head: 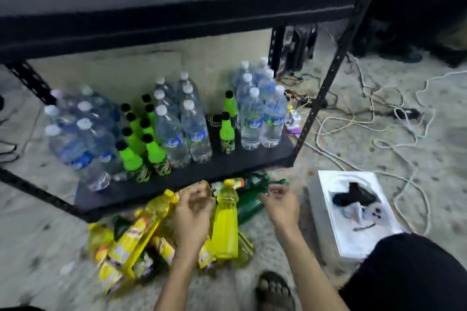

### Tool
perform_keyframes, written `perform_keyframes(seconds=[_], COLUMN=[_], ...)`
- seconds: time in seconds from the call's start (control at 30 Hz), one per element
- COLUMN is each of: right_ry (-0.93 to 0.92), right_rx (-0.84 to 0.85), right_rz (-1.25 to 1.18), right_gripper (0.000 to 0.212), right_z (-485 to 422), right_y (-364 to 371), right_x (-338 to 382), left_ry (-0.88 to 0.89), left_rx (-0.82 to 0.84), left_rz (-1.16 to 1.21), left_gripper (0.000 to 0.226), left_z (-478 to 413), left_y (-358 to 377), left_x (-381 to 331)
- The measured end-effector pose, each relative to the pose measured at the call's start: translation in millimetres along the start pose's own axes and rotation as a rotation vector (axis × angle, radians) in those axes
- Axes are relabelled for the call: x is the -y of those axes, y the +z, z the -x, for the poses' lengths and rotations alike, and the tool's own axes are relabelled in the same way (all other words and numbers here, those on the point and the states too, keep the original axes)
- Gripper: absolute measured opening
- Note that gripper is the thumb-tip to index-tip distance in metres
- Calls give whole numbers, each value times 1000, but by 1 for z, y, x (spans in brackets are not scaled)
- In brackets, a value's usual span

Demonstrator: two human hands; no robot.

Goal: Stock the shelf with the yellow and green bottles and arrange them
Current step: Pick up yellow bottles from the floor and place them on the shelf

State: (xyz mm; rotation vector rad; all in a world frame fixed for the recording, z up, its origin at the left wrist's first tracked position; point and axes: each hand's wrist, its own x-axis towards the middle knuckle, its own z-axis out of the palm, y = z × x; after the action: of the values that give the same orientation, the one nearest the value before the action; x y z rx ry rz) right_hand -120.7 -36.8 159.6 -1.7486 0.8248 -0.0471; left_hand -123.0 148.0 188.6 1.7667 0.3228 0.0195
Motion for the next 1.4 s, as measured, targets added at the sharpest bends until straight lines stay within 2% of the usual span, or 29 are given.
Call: perform_keyframes(seconds=[0.13, 0.23, 0.3, 0.37, 0.47, 0.57, 0.67, 0.73, 0.83, 0.87, 0.97, 1.0, 1.1, 1.27, 1.33, 1.4], right_ry=[317, 406, 390, 344, 310, 310, 328, 367, 417, 411, 363, 345, 258, 91, 33, -37], right_rx=[58, 254, 321, 358, 415, 450, 489, 513, 506, 490, 388, 372, 385, 356, 340, 334], right_rz=[14, 83, 146, 245, 325, 403, 416, 397, 361, 344, 274, 265, 231, 258, 232, 210], right_gripper=[35, 53, 64, 74, 92, 116, 111, 104, 125, 124, 83, 76, 77, 108, 103, 86], right_z=[-10, -18, -26, -36, -58, -93, -116, -123, -139, -140, -110, -102, -92, -83, -75, -61], right_y=[29, 61, 82, 101, 127, 152, 163, 163, 159, 155, 131, 124, 100, 58, 38, 16], right_x=[-89, -120, -121, -112, -106, -136, -158, -159, -172, -170, -126, -115, -95, -53, -33, -9], left_ry=[-383, -546, -632, -676, -660, -610, -602, -635, -736, -754, -809, -813, -829, -794, -783, -739], left_rx=[72, 161, 175, 178, 194, 254, 294, 292, 268, 247, 172, 170, 219, 343, 459, 554], left_rz=[-256, -436, -498, -539, -531, -613, -746, -727, -568, -530, -491, -475, -451, -619, -719, -789], left_gripper=[37, 51, 61, 67, 60, 52, 57, 60, 67, 73, 74, 72, 68, 49, 39, 57], left_z=[6, 1, -10, -20, -37, -58, -83, -100, -120, -124, -127, -127, -124, -106, -99, -94], left_y=[1, -5, -9, -11, -8, 3, 9, 10, 12, 14, 19, 18, 16, 5, 2, -2], left_x=[108, 149, 176, 196, 210, 210, 217, 219, 219, 222, 230, 232, 227, 221, 223, 225])
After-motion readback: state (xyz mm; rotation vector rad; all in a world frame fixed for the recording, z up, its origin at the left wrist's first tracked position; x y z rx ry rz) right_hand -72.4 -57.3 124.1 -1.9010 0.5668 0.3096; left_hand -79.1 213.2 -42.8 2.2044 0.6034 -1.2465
